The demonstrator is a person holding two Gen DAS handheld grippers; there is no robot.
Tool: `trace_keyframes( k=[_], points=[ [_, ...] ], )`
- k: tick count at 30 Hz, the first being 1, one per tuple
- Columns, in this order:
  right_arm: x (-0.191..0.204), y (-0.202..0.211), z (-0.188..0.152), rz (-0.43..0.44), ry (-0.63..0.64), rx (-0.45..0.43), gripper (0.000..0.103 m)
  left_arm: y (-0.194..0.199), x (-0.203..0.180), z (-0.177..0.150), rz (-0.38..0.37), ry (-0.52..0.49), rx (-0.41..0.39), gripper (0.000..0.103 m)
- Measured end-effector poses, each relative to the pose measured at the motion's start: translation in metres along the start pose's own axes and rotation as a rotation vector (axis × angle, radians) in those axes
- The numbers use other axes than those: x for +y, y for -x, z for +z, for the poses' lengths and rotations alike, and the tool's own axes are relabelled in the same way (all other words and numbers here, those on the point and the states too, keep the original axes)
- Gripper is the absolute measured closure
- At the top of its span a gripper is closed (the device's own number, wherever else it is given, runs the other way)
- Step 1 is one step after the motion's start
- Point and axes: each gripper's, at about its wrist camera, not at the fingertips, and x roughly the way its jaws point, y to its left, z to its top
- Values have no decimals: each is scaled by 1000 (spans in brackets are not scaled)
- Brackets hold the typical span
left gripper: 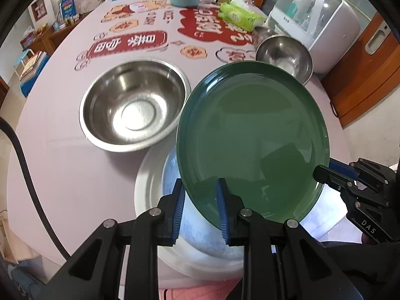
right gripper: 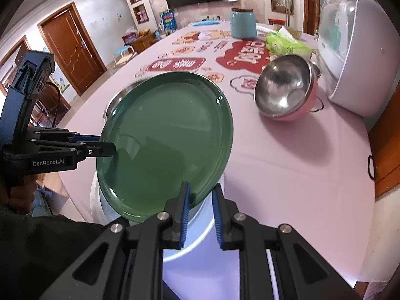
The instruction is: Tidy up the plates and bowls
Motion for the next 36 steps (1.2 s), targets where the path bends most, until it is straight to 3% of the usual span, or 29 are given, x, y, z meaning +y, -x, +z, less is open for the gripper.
trace_keyframes(
  k=[14, 36],
  points=[
    [6, -25, -19, 37, 46, 125, 84, -27, 2, -22, 49, 65, 105, 81],
    [7, -35, -12, 74, 66, 144, 74, -28, -12, -12, 133, 26, 146, 69]
  ],
)
